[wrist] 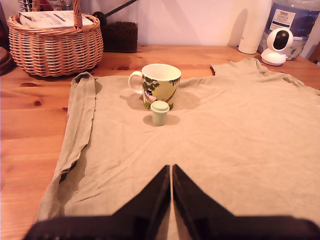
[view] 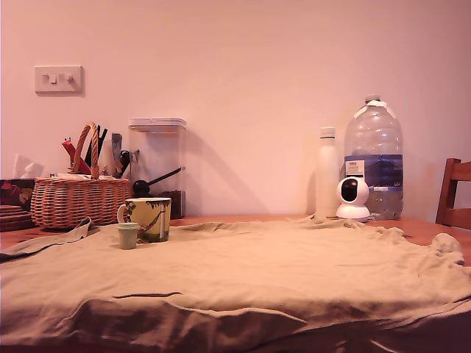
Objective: Pick up the coffee capsules on the table and drop them inside the coffee cup
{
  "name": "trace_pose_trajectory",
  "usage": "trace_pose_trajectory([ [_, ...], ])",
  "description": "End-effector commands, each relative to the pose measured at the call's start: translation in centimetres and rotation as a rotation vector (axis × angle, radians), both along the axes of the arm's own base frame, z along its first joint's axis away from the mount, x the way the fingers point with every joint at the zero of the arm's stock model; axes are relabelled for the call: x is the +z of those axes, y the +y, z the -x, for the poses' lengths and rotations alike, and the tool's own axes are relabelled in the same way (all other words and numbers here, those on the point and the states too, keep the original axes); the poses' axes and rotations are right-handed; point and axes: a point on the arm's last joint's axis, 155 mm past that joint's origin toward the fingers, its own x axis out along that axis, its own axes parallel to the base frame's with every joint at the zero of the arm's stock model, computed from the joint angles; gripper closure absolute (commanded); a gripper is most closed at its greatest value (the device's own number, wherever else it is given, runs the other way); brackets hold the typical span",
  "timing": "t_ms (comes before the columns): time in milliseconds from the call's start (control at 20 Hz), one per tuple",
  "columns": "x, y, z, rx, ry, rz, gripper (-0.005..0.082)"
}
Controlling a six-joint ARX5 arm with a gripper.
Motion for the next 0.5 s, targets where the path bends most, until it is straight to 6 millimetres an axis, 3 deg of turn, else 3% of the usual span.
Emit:
trace_pose_trajectory([
  [0, -1.5, 0.2, 0.9, -0.016, 0.02, -0.073, 0.0788],
  [300, -1.4, 0.2, 0.9, -0.015, 0.019, -0.073, 0.0788],
  [450, -0.2, 0.1, 0.6, -0.018, -0.031, -0.067, 0.0788],
])
